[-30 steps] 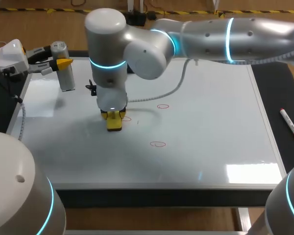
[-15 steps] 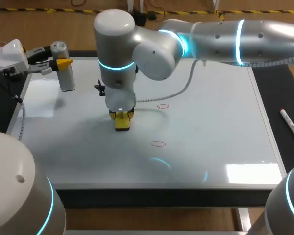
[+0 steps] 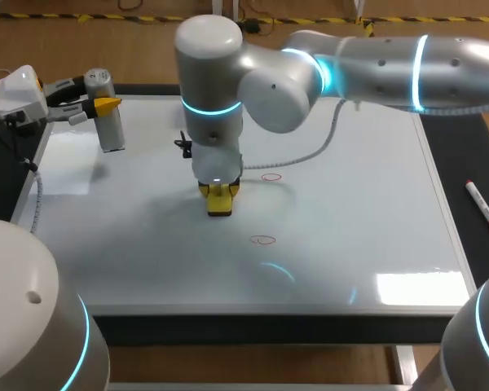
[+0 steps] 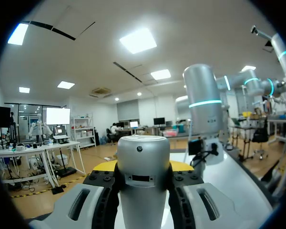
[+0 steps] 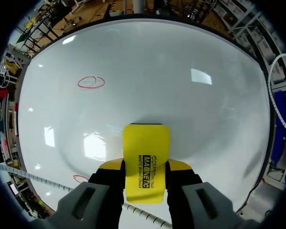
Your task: Pick up the inspection probe, press it on each red-marked spot on the whiteboard one by one, put down the probe, pick up the eraser, and wipe off all the red marks.
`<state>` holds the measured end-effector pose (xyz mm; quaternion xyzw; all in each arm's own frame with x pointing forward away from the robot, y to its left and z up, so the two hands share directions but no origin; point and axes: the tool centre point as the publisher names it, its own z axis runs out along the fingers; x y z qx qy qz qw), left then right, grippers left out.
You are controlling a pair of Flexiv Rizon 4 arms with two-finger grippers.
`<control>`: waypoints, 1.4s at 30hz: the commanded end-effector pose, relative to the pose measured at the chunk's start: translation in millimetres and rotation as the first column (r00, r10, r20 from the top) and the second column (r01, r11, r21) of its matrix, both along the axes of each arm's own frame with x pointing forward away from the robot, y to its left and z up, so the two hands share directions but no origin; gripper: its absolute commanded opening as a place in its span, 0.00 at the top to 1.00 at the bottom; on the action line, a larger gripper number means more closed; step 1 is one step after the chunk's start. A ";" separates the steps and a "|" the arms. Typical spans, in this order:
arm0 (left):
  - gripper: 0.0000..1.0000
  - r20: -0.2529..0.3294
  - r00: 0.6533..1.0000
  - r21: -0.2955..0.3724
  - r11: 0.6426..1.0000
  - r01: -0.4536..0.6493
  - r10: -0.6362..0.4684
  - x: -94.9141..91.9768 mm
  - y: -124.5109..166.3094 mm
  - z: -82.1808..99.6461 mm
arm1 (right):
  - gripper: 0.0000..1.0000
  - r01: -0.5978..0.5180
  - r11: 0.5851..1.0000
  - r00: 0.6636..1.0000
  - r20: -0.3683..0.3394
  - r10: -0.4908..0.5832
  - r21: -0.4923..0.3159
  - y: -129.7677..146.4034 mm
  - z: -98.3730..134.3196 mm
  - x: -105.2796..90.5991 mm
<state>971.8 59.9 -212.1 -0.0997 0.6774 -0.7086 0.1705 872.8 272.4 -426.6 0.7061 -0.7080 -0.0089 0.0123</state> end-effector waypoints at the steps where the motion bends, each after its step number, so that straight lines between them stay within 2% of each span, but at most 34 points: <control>1: 1.00 0.001 1.000 -0.001 1.000 -0.001 0.001 -0.3 -0.2 0.7 | 1.00 -0.002 1.000 1.000 0.007 0.002 0.001 -6.2 1.6 -0.7; 5: 1.00 0.001 1.000 -0.001 1.000 -0.001 0.001 -0.3 -0.2 0.7 | 1.00 0.000 1.000 1.000 0.010 0.000 -0.004 -7.1 4.9 0.0; 10: 1.00 0.001 1.000 -0.001 1.000 -0.001 0.001 -0.3 -0.2 0.7 | 1.00 -0.023 1.000 1.000 0.002 0.023 0.012 -9.9 22.9 2.8; 15: 1.00 0.001 1.000 -0.001 1.000 -0.001 0.001 -0.3 -0.2 0.7 | 1.00 -0.038 0.999 0.999 0.013 0.038 0.028 -20.4 43.7 16.3; 22: 1.00 0.001 1.000 -0.001 1.000 -0.001 0.001 -0.3 -0.2 0.7 | 1.00 0.016 1.000 0.999 0.033 -0.017 0.027 -41.6 53.1 39.9; 32: 1.00 0.001 1.000 -0.001 1.000 -0.001 0.001 -0.3 -0.2 0.7 | 1.00 0.161 0.987 0.986 0.039 -0.161 0.011 -113.1 61.1 81.1; 34: 1.00 0.001 1.000 -0.001 1.000 -0.001 0.001 -0.3 -0.2 0.7 | 1.00 0.191 0.982 0.980 0.056 -0.191 0.000 -130.7 62.2 88.9; 42: 1.00 0.001 1.000 -0.001 1.000 -0.001 0.001 -0.3 -0.2 0.7 | 1.00 0.344 0.939 0.938 0.051 -0.343 -0.015 -194.4 60.1 111.4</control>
